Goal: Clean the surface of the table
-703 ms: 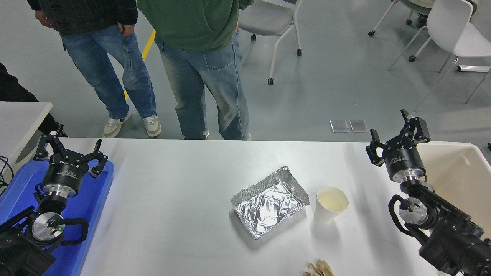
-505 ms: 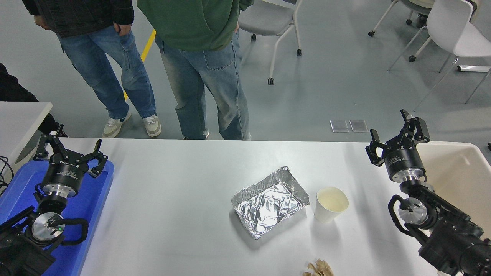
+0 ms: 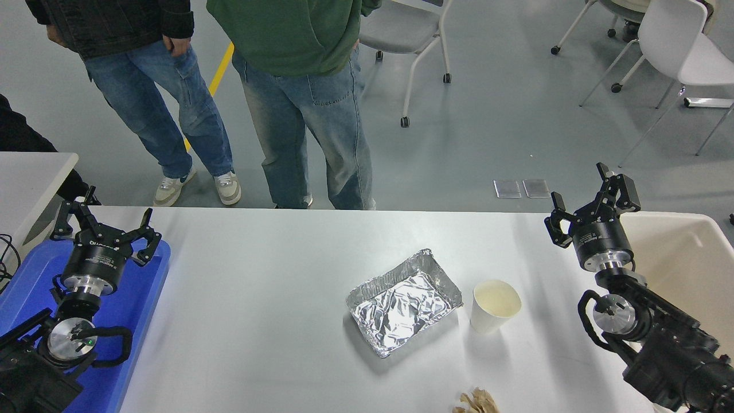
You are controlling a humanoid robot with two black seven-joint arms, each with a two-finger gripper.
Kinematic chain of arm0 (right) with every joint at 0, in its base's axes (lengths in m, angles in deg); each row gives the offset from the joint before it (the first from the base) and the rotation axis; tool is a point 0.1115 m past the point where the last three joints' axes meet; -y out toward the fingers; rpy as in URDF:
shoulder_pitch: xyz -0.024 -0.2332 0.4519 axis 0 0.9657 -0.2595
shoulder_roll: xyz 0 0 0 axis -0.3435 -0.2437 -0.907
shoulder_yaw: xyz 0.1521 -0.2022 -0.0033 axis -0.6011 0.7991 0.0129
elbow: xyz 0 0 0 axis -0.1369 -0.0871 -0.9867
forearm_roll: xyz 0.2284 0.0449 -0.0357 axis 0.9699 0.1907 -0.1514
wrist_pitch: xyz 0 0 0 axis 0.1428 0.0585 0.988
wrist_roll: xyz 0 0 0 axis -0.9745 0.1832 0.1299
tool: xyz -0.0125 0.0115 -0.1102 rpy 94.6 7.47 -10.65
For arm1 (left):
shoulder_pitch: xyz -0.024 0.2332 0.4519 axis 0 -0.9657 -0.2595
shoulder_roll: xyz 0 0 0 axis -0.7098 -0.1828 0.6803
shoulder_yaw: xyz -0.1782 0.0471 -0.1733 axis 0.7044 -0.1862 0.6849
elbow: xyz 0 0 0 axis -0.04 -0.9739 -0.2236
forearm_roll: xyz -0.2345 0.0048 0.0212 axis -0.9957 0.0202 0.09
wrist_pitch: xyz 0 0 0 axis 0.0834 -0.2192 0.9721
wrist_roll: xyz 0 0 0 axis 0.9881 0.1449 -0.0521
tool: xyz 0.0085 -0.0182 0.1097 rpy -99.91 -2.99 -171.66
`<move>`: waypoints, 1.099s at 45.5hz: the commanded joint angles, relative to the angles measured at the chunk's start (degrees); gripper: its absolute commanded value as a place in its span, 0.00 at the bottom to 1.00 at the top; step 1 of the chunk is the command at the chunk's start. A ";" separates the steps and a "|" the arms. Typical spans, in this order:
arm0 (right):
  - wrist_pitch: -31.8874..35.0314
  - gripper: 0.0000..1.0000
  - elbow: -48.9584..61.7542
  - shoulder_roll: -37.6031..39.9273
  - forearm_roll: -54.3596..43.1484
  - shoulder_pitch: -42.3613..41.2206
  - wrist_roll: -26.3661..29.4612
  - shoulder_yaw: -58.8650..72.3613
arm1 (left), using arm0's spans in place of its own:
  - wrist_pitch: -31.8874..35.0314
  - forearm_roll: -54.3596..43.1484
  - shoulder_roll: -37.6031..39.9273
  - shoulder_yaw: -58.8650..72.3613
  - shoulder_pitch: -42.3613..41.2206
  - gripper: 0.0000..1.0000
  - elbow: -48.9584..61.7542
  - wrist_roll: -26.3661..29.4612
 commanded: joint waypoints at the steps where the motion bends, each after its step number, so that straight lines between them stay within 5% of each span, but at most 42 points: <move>1: -0.02 1.00 -0.13 -0.35 0.00 -1.83 1.09 2.06 | 0.00 0.00 -0.07 0.00 0.00 1.00 0.00 0.00; 13: -0.45 1.00 0.22 -0.35 0.87 -3.50 5.49 3.82 | 0.00 0.00 -0.07 0.00 0.00 1.00 0.00 0.00; 33: 0.25 1.00 -1.27 0.88 0.88 -2.36 5.22 4.17 | 0.00 0.00 -0.07 0.00 0.00 1.00 0.00 0.00; 50: -0.37 1.00 -7.33 8.52 0.00 -3.33 11.38 11.91 | 0.00 0.09 0.02 0.00 0.09 1.00 0.00 -0.09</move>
